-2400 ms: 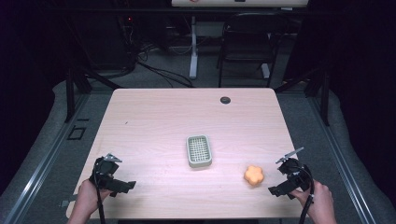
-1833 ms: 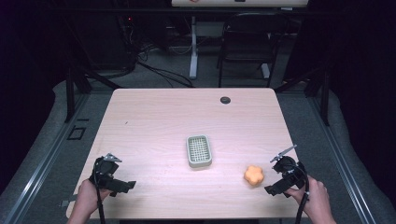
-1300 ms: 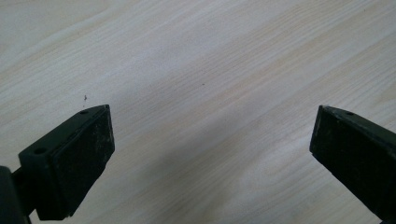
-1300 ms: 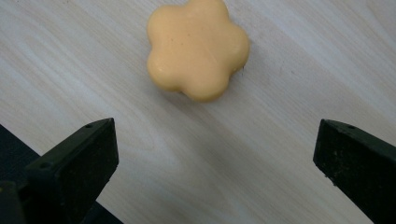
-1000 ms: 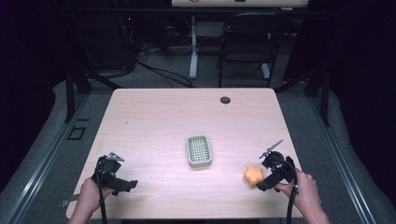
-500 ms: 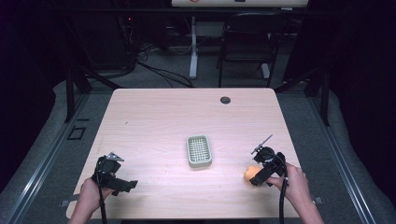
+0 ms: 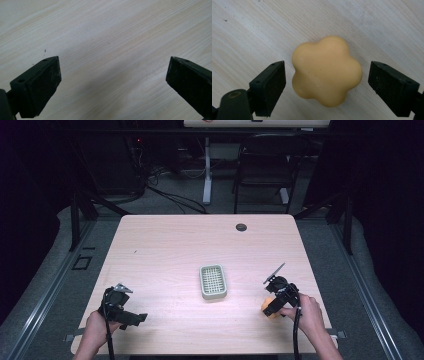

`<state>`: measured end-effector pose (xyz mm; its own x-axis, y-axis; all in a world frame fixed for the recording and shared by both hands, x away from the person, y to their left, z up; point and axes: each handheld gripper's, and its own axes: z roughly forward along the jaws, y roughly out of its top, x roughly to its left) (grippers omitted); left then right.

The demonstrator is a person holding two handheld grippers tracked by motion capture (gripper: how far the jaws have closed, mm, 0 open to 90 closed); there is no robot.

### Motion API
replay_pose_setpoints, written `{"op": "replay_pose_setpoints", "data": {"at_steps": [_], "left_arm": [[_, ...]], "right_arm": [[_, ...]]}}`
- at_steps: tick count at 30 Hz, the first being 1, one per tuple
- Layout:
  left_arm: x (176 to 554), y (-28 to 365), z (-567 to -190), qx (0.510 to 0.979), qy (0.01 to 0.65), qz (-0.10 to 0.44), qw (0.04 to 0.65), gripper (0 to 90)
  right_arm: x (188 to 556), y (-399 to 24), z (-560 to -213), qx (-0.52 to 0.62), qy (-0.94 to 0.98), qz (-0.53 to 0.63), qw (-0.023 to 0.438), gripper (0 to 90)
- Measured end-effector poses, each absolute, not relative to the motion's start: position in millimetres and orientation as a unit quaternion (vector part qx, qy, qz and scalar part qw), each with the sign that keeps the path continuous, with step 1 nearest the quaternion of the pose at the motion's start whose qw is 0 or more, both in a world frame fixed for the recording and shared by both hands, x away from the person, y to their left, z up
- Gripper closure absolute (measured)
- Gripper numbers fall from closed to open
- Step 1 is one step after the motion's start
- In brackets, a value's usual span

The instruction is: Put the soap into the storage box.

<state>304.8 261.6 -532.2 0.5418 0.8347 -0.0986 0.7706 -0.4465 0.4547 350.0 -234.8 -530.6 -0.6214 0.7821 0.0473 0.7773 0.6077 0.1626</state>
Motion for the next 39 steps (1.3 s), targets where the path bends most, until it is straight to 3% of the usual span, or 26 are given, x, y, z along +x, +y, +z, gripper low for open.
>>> {"op": "replay_pose_setpoints", "data": {"at_steps": [13, 39], "left_arm": [[305, 262, -532, 0.847, 0.474, 0.069, 0.232, 0.1], [304, 263, -531, 0.846, 0.475, 0.070, 0.233, 0.1]], "right_arm": [[353, -232, -540, 0.442, 0.895, 0.061, 0.005, 25.8], [349, -241, -522, 0.459, 0.881, 0.116, 0.016, 26.4]]}}
